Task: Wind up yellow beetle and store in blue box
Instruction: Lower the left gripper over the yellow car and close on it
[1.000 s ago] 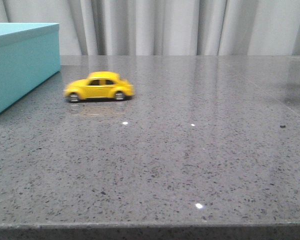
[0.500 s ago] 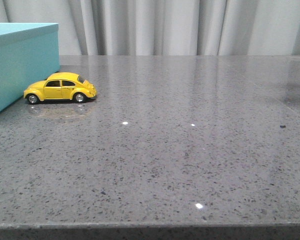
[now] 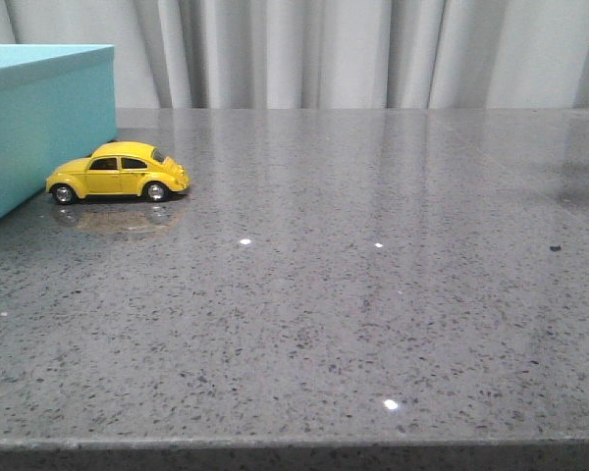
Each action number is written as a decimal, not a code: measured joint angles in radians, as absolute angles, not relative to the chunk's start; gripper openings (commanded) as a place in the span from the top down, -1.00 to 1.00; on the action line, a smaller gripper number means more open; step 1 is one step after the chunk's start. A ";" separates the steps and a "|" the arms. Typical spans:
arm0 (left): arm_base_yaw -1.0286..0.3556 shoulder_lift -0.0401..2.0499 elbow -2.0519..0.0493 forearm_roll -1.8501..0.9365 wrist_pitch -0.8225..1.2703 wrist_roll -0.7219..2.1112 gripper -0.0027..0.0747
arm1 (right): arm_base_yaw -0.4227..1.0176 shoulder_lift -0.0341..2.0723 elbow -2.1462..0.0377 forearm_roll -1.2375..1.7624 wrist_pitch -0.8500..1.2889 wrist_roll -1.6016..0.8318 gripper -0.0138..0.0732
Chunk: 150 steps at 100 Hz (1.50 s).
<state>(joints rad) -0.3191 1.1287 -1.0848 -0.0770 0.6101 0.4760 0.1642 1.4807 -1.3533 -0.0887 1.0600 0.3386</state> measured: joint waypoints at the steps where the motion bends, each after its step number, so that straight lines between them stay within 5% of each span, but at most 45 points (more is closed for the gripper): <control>1: -0.328 1.136 -1.100 -0.075 0.621 0.485 -0.19 | 0.164 1.481 -1.353 -0.089 1.060 0.337 -0.39; 58: -0.441 1.614 -1.459 -0.080 0.871 0.780 -0.19 | 0.164 1.481 -1.353 -0.089 1.076 0.327 -0.39; 150: -0.442 1.757 -1.472 -0.062 0.946 0.784 -0.19 | 0.164 1.481 -1.353 -0.089 1.076 0.314 -0.39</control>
